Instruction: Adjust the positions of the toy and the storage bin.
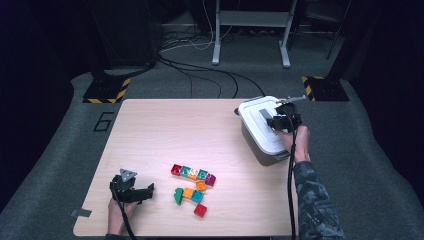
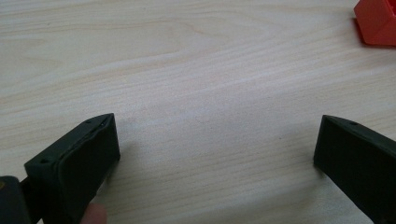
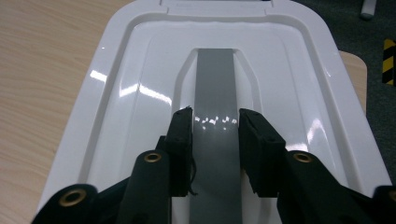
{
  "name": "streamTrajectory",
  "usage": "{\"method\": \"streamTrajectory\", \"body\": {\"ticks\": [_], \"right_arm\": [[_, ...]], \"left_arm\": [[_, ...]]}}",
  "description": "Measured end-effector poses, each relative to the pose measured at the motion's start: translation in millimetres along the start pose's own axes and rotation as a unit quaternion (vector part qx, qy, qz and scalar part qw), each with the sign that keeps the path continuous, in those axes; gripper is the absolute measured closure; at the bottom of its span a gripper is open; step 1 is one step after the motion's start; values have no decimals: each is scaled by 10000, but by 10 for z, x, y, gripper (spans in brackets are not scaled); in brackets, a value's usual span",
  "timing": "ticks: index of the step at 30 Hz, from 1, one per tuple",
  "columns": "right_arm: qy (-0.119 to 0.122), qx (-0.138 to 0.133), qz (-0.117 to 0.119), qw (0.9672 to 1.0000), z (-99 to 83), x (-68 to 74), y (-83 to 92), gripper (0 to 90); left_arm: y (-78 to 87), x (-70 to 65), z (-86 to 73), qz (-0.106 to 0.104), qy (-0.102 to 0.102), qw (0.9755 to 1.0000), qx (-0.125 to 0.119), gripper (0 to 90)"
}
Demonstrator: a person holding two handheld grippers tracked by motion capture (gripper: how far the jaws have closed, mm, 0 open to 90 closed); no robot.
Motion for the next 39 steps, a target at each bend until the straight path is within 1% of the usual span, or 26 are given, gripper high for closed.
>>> {"method": "streamTrajectory", "body": {"ticks": [2,5,7,8,9,14,17,18,20,21,24,25,26,27,29,33,34,36,37,39], "right_arm": [[-28,-34,52,10000,-4,-14,3,661],[22,-42,48,10000,-3,-11,2,663],[22,-51,91,9999,-2,-7,-1,664],[63,-49,106,9999,0,-8,-2,664],[43,-41,143,9999,0,3,-4,665],[143,-41,257,9996,5,46,-18,665],[160,-43,319,9994,5,72,-23,665],[194,-41,376,9991,3,108,-30,664],[208,-40,397,9990,2,118,-32,664],[273,-52,492,9984,-4,182,-43,664],[355,-38,611,9975,-4,249,-56,664],[409,-42,632,9972,-3,266,-63,665],[366,-39,637,9973,-3,292,-68,665],[409,-14,661,9970,-7,304,-68,664],[481,-49,699,9964,-2,326,-81,664],[526,-43,753,9958,-6,373,-90,664],[599,-63,796,9950,-3,409,-102,665],[598,-38,861,9945,-7,453,-108,664],[598,-38,861,9945,-7,453,-108,664],[702,-28,930,9932,0,515,-129,664]], "left_arm": [[0,0,0,0,2,10000,-1,0],[0,0,0,0,1,10000,-1,0],[0,0,0,1,3,10000,-1,0],[0,0,0,0,1,10000,-2,0],[0,0,0,0,1,10000,-1,0],[0,0,0,1,0,10000,-1,0],[0,0,0,1,1,10000,-1,0],[0,2,0,3,-15,10000,-1,0],[0,4,0,5,-27,10000,0,0],[1,5,0,6,-31,10000,0,0],[0,4,1,6,-28,10000,-1,0],[0,4,1,6,-28,10000,-1,0],[1,5,0,7,-31,10000,1,0],[1,5,0,7,-31,10000,1,0],[1,5,0,6,-30,10000,0,0],[0,5,0,7,-30,10000,0,0],[1,5,0,6,-30,10000,1,0],[0,4,0,6,-28,10000,1,0],[0,4,0,6,-28,10000,1,0],[0,5,1,6,-31,10000,0,0]]}}
Point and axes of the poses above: each handheld gripper's, and its own axes: y roughly backward along the jaws, z roughly out of its top, x roughly to its left, the point moved 6 cm from there along -y, roughly forward along the jaws, and after that the axes turned 10 degrees about z, right-handed, at the moved point
